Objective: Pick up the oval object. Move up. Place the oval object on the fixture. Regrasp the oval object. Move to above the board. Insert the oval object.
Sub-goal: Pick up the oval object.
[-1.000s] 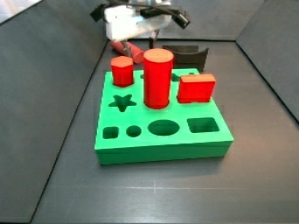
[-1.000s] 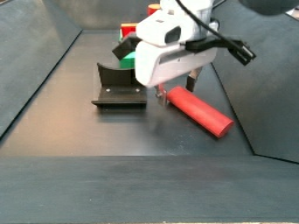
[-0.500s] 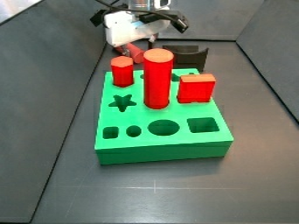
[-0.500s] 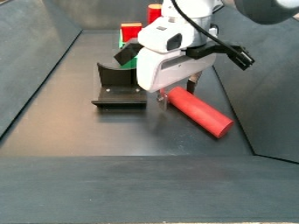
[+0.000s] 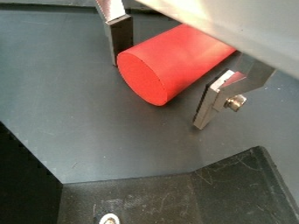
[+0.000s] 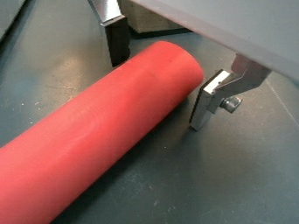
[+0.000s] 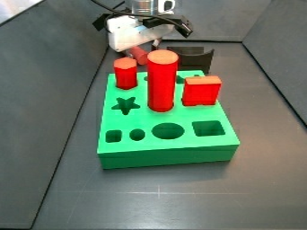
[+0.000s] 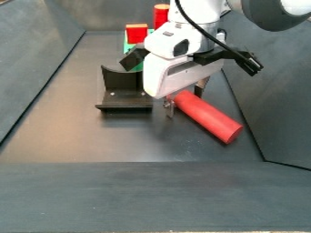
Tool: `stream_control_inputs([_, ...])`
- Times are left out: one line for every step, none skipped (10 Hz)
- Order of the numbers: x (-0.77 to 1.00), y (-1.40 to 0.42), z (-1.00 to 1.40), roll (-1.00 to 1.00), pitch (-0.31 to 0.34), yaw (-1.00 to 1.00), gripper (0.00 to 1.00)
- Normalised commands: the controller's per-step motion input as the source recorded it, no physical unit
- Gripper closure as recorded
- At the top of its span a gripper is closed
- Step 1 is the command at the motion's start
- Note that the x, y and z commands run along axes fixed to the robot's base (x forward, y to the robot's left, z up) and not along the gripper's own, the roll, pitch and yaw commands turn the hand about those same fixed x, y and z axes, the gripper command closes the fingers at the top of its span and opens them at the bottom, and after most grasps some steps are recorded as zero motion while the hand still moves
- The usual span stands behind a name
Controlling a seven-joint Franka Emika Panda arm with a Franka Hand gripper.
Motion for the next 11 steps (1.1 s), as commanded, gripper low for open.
stream_control_inputs([0.0, 0.0, 0.0, 0.0, 0.0, 0.0, 1.0])
stream_control_inputs([0.0, 0.0, 0.0, 0.0, 0.0, 0.0, 1.0])
stream_control_inputs([0.0, 0.0, 0.0, 0.0, 0.0, 0.0, 1.0])
stream_control_inputs([0.0, 0.0, 0.0, 0.0, 0.0, 0.0, 1.0])
stream_control_inputs([0.0, 0.0, 0.0, 0.0, 0.0, 0.0, 1.0])
stream_control_inputs([0.0, 0.0, 0.0, 0.0, 0.0, 0.0, 1.0])
stream_control_inputs([0.0, 0.0, 0.0, 0.0, 0.0, 0.0, 1.0])
stream_control_inputs([0.0, 0.0, 0.0, 0.0, 0.0, 0.0, 1.0])
stream_control_inputs([0.0, 0.0, 0.0, 0.0, 0.0, 0.0, 1.0])
stream_control_inputs([0.0, 0.0, 0.0, 0.0, 0.0, 0.0, 1.0])
stream_control_inputs([0.0, 0.0, 0.0, 0.0, 0.0, 0.0, 1.0])
